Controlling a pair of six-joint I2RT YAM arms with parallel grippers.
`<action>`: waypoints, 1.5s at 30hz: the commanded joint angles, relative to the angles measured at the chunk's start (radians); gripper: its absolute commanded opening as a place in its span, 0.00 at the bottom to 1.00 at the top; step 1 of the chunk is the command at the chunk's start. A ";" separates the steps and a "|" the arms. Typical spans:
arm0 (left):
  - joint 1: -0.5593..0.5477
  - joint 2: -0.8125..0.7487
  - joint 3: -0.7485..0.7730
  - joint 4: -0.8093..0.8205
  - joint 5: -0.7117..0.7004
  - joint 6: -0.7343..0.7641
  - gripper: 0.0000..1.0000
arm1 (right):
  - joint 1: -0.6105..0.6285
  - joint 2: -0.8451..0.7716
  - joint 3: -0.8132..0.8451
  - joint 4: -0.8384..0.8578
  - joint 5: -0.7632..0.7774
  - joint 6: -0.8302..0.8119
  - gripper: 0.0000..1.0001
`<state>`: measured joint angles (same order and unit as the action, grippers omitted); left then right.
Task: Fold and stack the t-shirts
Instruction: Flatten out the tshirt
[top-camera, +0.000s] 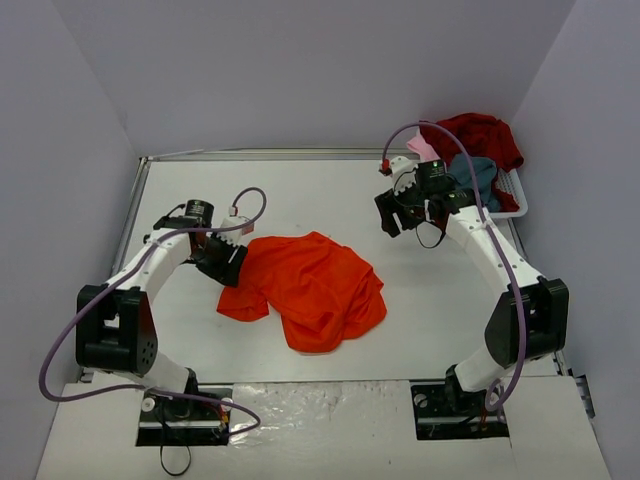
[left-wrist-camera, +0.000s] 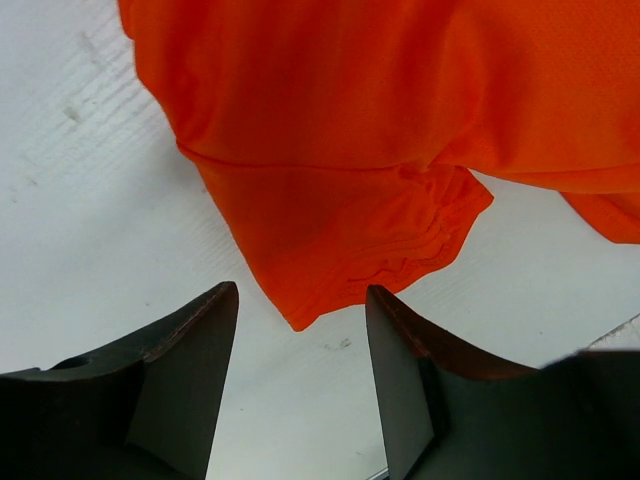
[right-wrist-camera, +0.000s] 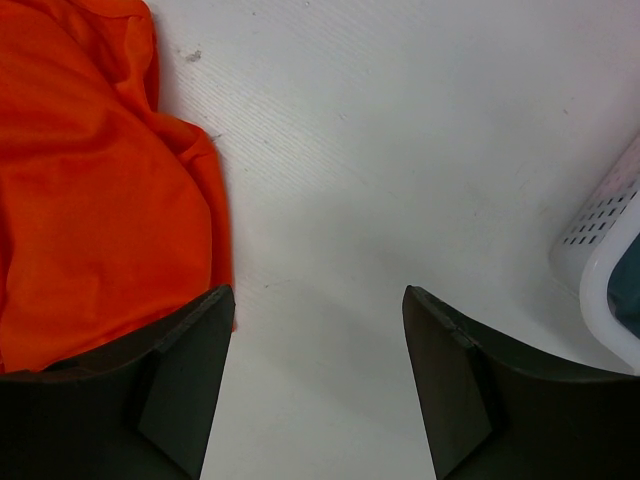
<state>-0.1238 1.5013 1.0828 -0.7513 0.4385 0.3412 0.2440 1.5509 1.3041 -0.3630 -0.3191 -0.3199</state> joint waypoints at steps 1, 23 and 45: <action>-0.036 0.014 0.045 -0.060 -0.035 0.030 0.52 | 0.011 0.006 -0.002 -0.005 0.018 -0.015 0.64; -0.088 0.244 0.120 -0.082 -0.179 -0.001 0.43 | 0.037 0.018 -0.051 -0.028 0.040 -0.065 0.62; -0.028 0.025 0.367 -0.187 -0.040 0.027 0.02 | 0.032 0.037 -0.146 0.032 0.091 -0.065 0.56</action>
<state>-0.1844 1.6009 1.3590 -0.8913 0.3691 0.3824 0.2764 1.5856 1.1824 -0.3492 -0.2573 -0.3943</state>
